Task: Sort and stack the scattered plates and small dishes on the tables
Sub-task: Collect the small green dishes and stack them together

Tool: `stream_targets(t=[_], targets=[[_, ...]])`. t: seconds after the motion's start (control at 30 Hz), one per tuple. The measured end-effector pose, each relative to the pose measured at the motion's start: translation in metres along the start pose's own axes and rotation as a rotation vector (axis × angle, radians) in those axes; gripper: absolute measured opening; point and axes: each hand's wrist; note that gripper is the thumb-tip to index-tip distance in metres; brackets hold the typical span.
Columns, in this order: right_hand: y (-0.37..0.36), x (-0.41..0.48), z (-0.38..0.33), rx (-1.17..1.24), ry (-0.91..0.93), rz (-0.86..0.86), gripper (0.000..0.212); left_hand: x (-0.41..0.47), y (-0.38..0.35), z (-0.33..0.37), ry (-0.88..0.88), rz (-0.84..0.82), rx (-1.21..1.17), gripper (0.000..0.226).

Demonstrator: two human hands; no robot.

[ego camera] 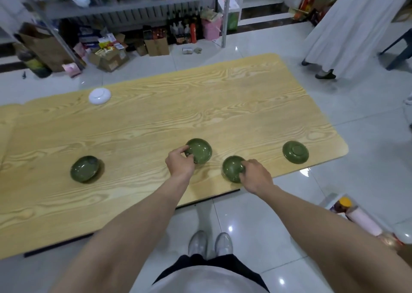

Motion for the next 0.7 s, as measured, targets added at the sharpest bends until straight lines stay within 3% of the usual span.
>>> stream_targets(t=[0.33,0.53,0.7], targets=[[-0.023,0.012,0.000,0.452,-0.255,0.142,0.025,-0.009,0.012,-0.001,0.034,0.038,0.022,0.035],[-0.020,0.011,-0.004,0.806,-0.458,0.265,0.030,-0.018,0.020,0.003,0.044,0.055,-0.018,0.034],[0.004,0.010,-0.019,1.033,-0.437,0.340,0.033,-0.027,0.026,0.005,0.034,0.045,-0.084,0.037]])
Point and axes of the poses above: each hand's wrist, its own x-axis towards the middle knuckle, its own y-axis out of the back of the hand, z = x × y, and after that the axes turned 9 degrees about x, right-handed
